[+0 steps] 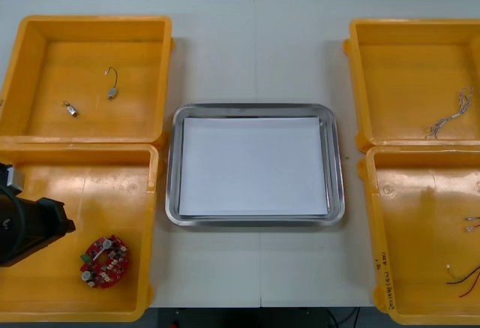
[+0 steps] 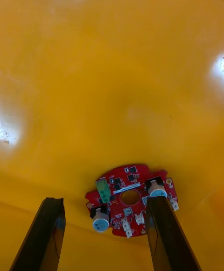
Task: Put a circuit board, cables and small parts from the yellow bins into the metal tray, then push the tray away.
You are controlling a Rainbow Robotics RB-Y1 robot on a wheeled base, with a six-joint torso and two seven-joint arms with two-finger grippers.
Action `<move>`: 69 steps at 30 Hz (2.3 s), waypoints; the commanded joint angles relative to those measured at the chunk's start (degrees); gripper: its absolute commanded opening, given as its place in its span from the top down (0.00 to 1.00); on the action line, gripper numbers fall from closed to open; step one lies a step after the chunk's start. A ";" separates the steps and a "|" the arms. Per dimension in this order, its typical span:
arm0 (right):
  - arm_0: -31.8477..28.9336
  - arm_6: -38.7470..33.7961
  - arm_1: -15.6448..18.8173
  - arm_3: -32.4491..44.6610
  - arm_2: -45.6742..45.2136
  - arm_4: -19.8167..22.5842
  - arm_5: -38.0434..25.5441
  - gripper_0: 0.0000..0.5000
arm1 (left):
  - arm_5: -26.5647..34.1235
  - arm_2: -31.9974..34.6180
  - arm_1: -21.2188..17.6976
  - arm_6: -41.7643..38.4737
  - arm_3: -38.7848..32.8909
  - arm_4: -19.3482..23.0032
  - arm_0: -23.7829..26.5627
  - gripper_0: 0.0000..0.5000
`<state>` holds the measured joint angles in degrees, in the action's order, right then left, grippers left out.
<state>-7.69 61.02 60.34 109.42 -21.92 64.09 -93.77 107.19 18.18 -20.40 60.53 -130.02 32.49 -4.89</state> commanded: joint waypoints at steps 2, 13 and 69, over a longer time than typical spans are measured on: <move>-1.10 -3.98 -1.10 1.41 -1.64 -0.45 1.84 0.00 | -2.87 -1.66 2.38 -4.55 -2.07 -2.17 -3.46 0.00; -2.59 -10.49 -1.37 1.41 0.91 -0.45 4.65 0.00 | -8.40 -6.05 3.17 -5.51 -1.99 -4.54 -7.67 0.00; -18.15 -8.99 -2.51 1.32 6.18 -4.32 24.43 0.00 | -19.74 -13.44 3.17 -4.99 2.06 -9.99 -14.00 0.92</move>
<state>-25.55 51.35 58.25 109.51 -16.91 60.53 -69.78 88.23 5.97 -18.29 60.51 -127.43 23.21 -17.00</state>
